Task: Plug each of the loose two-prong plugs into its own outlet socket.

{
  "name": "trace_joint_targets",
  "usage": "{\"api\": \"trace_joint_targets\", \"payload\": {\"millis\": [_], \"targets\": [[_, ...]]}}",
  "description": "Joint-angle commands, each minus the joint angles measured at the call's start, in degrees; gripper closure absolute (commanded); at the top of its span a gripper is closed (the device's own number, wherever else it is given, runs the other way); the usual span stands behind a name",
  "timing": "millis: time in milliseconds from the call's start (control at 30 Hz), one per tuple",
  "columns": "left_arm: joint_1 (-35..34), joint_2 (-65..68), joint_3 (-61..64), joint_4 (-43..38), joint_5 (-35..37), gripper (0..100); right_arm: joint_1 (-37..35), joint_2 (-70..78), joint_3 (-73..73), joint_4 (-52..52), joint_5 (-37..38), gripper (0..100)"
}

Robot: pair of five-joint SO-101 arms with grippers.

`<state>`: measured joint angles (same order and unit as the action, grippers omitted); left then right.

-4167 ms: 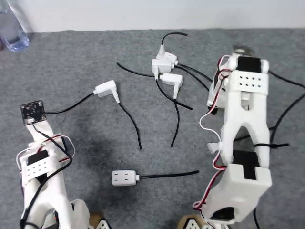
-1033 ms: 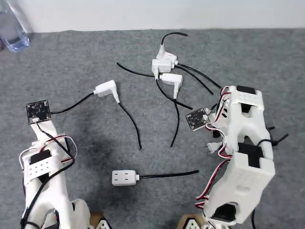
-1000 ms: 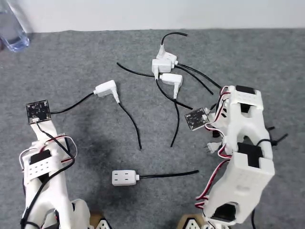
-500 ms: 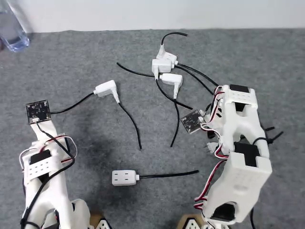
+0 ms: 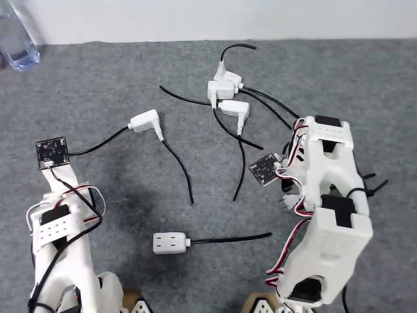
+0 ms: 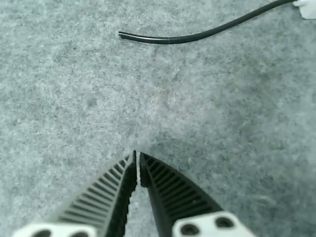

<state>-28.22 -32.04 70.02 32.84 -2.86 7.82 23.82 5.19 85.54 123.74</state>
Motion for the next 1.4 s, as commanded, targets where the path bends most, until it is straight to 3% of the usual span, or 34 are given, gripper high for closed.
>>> {"api": "trace_joint_targets", "payload": {"millis": [0, 133, 233, 733, 1067, 1367], "targets": [[0.4, -1.4, -0.1, -1.1, -0.4, 99, 0.1, 0.0, 0.2, 0.8, 0.8, 98.3], [0.4, -1.4, -0.1, -1.1, -0.4, 99, 0.1, 0.0, 0.2, 0.9, 0.8, 95.0], [0.4, -1.4, -0.1, -1.1, -0.4, 99, 0.1, 0.0, 0.2, 0.9, 0.8, 99.1], [0.4, -1.4, -0.1, -1.1, -0.4, 99, -1.5, 0.0, 0.0, -1.8, 0.7, 99.1], [0.4, -1.4, -0.1, -1.1, -0.4, 99, -8.3, -0.6, -4.0, -6.8, -13.2, 99.1], [0.4, -1.4, -0.1, -1.1, -0.4, 99, -8.0, 0.0, -6.3, -6.1, -15.5, 99.1]]}}
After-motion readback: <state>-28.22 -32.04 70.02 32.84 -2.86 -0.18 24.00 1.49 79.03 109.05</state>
